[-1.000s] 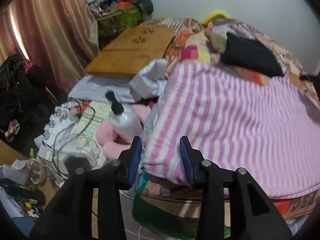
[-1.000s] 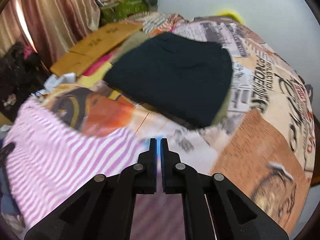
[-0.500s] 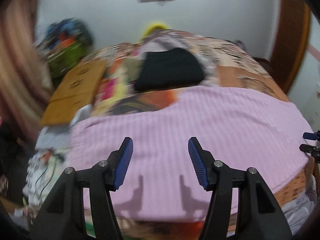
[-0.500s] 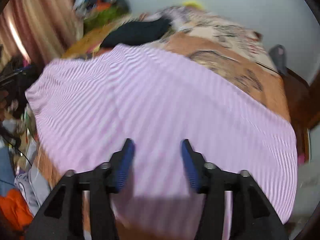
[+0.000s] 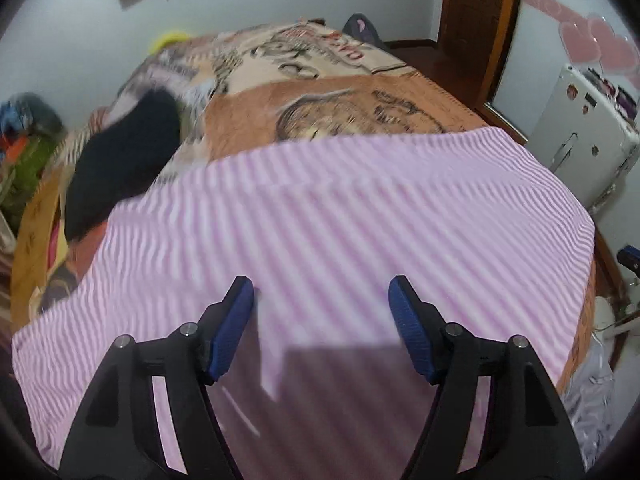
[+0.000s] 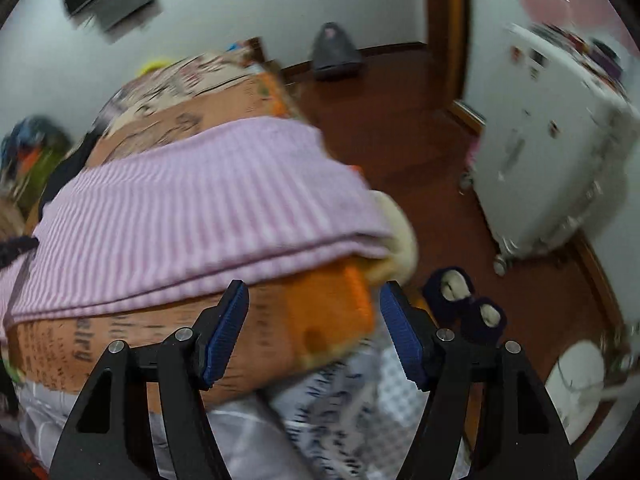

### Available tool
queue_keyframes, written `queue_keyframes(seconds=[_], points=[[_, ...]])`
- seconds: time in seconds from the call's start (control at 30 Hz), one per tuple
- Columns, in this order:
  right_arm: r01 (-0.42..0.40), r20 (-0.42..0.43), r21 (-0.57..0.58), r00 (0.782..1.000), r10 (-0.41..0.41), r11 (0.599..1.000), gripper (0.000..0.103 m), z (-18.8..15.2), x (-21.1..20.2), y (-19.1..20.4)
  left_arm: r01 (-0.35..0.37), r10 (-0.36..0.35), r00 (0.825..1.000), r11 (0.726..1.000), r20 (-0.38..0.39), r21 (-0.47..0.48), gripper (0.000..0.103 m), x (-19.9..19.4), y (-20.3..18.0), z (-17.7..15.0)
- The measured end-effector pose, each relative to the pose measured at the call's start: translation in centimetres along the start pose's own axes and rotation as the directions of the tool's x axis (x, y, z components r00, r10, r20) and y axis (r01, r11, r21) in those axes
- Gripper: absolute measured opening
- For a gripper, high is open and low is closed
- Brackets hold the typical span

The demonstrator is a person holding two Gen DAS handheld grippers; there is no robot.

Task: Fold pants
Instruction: 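Grasp the pants leg end with the right gripper and lift it up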

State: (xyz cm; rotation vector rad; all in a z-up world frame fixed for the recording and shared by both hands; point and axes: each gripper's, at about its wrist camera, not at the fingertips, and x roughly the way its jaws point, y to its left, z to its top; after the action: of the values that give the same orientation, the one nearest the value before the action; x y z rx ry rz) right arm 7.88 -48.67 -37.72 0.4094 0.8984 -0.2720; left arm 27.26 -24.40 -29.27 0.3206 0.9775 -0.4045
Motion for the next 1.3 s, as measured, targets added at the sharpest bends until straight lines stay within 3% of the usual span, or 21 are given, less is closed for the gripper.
queue_keyframes(seconds=[0.13, 0.3, 0.43, 0.67, 0.87, 0.97, 1.13, 1.3], points=[[-0.040, -0.027, 0.078, 0.999, 0.042, 0.996, 0.065, -0.7, 1.4, -1.7, 0.096, -0.095, 0.995, 0.995, -0.043, 0.022, 0.070, 1.0, -3.1, 1.7], [-0.146, 0.002, 0.194, 0.989, 0.148, 0.970, 0.065, -0.6, 2.0, -2.4, 0.086, -0.081, 0.995, 0.993, -0.054, 0.082, 0.078, 2.1, -6.8, 2.5], [-0.256, 0.034, 0.282, 0.966, 0.257, 0.925, 0.065, -0.1, 3.3, -2.3, 0.061, -0.055, 0.997, 0.990, -0.046, 0.129, 0.084, 2.8, -9.1, 2.4], [-0.299, 0.041, 0.368, 0.951, 0.306, 0.880, 0.065, 0.1, 6.0, -2.1, 0.056, -0.051, 0.998, 0.990, -0.040, 0.127, 0.088, 3.1, -9.5, 2.4], [-0.324, 0.118, 0.432, 0.945, 0.304, 0.841, 0.066, 1.1, 6.5, -2.6, 0.043, -0.038, 0.999, 0.989, -0.039, 0.142, 0.090, 3.3, -9.7, 2.4], [-0.332, 0.142, 0.422, 0.943, 0.300, 0.844, 0.056, 2.1, 6.7, -2.3, 0.045, -0.040, 0.998, 0.989, -0.038, 0.138, 0.089, 3.2, -9.7, 2.4], [-0.332, 0.168, 0.402, 0.943, 0.288, 0.853, 0.018, 2.8, 6.7, -2.5, 0.045, -0.041, 0.999, 0.990, -0.031, 0.133, 0.089, 3.1, -9.7, 2.3], [-0.315, 0.206, 0.337, 0.944, 0.257, 0.888, 0.012, 3.6, 4.6, -1.6, 0.075, -0.073, 0.997, 0.990, -0.022, 0.118, 0.087, 2.3, -9.3, 2.2]])
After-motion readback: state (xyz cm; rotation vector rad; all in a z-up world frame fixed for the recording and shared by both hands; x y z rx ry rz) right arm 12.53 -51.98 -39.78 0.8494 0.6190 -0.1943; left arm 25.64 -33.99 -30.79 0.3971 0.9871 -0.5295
